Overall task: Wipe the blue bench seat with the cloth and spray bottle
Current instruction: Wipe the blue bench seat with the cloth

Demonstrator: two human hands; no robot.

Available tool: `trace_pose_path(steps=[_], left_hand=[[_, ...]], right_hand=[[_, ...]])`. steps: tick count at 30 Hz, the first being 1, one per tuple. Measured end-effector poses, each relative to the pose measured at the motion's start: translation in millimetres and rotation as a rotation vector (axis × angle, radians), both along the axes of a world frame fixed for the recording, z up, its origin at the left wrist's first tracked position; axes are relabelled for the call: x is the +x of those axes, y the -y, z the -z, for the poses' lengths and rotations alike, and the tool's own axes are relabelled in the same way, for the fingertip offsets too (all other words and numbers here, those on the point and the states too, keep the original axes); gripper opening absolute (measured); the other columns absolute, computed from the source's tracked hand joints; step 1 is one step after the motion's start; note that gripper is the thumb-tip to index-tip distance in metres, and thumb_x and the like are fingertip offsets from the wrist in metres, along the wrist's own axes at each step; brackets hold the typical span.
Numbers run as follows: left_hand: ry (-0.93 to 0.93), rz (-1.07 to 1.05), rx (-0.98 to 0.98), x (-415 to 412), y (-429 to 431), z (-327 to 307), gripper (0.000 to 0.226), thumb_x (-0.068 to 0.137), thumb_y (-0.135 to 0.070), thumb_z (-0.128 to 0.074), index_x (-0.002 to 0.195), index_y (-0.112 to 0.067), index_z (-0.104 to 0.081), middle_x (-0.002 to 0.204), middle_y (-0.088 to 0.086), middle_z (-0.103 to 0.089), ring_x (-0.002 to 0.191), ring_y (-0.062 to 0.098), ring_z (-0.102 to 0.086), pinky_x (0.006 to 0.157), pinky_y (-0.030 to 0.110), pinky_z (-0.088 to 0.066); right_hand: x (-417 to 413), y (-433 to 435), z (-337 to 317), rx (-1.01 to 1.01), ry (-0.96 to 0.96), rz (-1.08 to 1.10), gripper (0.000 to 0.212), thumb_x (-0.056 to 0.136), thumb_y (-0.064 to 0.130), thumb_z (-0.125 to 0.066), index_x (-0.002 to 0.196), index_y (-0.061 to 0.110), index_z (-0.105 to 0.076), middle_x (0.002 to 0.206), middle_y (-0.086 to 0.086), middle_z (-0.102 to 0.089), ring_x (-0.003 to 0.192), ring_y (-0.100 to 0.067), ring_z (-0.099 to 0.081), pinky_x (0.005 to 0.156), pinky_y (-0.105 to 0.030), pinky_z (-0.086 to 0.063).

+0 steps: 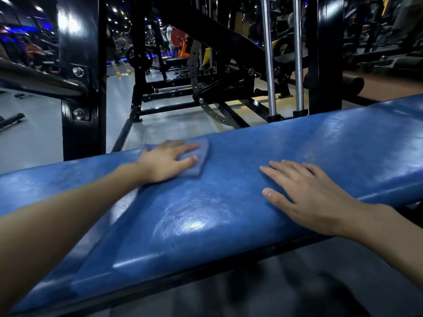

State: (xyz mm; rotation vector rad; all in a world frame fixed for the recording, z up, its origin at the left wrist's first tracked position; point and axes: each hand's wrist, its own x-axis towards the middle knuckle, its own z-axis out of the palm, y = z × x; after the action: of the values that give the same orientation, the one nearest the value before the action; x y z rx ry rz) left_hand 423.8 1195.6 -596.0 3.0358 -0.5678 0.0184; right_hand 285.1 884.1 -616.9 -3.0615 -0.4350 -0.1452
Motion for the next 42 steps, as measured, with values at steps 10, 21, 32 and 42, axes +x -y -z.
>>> trace_pose_path(steps=[10, 21, 32, 42], left_hand=[[-0.019, -0.109, 0.044, -11, -8, 1, 0.08, 0.071, -0.081, -0.005, 0.146, -0.057, -0.017, 0.16, -0.011, -0.024, 0.146, 0.024, -0.022, 0.11, 0.062, -0.019], [0.123, 0.512, 0.039, -122, 51, 8, 0.065, 0.087, -0.072, -0.022, 0.148, -0.051, -0.02, 0.159, -0.015, -0.023, 0.145, 0.018, -0.02, 0.11, 0.055, -0.023], [-0.02, -0.247, -0.034, 14, -67, -2, 0.078, 0.071, -0.087, -0.012, 0.143, -0.059, -0.024, 0.156, -0.014, -0.032, 0.142, 0.025, -0.031, 0.11, 0.063, -0.019], [0.026, 0.161, 0.104, -75, 6, -1, 0.084, 0.07, -0.076, 0.002, 0.149, -0.053, -0.015, 0.162, -0.009, -0.02, 0.148, 0.018, -0.016, 0.115, 0.053, -0.017]], right_hand=[[2, -2, 3, 0.001, 0.031, 0.03, 0.085, 0.077, 0.074, 0.012, 0.152, 0.039, -0.005, 0.16, 0.015, -0.015, 0.146, -0.004, -0.006, 0.119, -0.037, -0.008], [4, -8, -6, 0.219, -0.071, 0.117, 0.078, 0.084, 0.069, -0.003, 0.153, 0.034, -0.014, 0.158, 0.012, -0.025, 0.146, -0.003, -0.012, 0.119, -0.037, -0.006], [-9, -30, 4, 0.02, 0.011, -0.049, 0.101, 0.067, 0.077, 0.028, 0.153, 0.035, -0.005, 0.162, 0.014, -0.008, 0.148, -0.005, 0.0, 0.119, -0.042, -0.004], [-7, -30, 2, 0.027, -0.013, 0.0, 0.092, 0.074, 0.077, 0.017, 0.153, 0.036, -0.006, 0.16, 0.019, -0.011, 0.146, 0.001, -0.001, 0.119, -0.034, -0.003]])
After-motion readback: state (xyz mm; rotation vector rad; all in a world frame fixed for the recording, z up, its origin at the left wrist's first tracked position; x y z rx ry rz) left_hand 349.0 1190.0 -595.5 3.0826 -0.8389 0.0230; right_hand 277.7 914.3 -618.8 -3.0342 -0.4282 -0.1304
